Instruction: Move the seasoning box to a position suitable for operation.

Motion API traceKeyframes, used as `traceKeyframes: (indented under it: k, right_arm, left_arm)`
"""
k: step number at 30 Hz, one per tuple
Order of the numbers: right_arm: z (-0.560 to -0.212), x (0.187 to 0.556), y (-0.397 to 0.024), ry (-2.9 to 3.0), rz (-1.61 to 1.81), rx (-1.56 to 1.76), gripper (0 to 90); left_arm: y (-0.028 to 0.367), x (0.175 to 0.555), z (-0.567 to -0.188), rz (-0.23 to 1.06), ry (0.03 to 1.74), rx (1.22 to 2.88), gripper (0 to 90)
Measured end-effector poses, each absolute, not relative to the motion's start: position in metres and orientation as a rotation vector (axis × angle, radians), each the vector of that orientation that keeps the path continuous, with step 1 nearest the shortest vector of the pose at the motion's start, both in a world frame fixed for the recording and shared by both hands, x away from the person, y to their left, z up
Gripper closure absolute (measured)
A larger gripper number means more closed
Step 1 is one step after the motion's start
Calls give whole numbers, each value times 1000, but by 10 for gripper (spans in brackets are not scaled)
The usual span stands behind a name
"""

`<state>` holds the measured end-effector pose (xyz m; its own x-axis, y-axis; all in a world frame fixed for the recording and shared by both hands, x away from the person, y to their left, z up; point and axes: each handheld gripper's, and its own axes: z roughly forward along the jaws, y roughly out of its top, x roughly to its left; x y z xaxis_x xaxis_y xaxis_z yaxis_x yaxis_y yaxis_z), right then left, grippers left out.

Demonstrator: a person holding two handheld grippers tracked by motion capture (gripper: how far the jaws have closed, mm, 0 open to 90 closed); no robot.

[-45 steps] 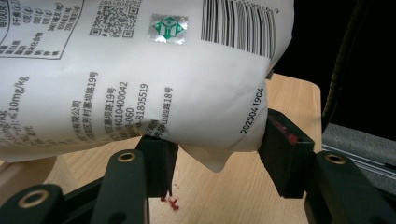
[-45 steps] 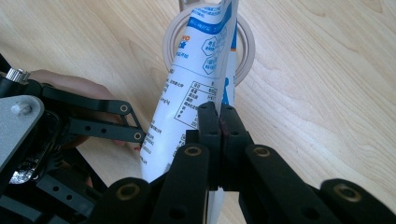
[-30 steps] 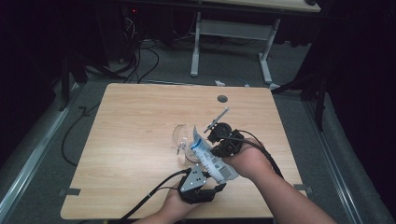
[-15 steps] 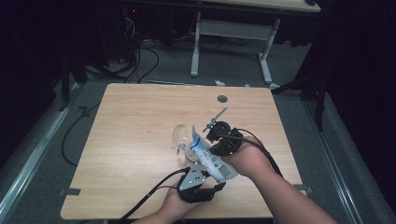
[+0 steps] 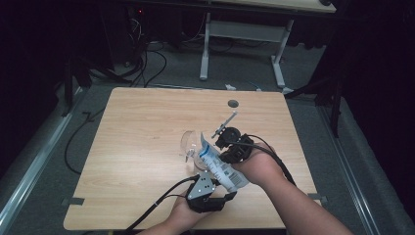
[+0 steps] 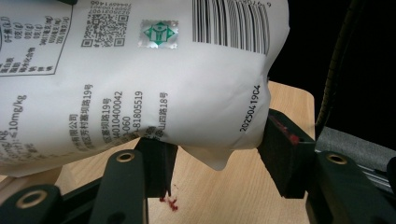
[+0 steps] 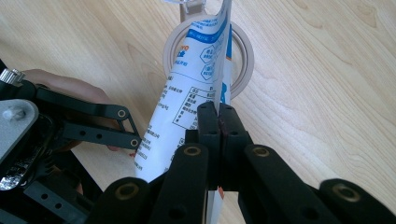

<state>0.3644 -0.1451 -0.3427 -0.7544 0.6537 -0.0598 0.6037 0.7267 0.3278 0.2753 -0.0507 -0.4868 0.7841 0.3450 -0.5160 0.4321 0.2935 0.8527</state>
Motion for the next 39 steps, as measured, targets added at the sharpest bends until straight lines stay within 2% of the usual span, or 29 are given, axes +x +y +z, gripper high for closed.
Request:
traceKeyframes:
  k: [39]
  right_arm:
    - [-339, 365, -142, 2757, 422, 993, 900]
  left_arm:
    - [-49, 275, -482, -68, 715, 1298, 494]
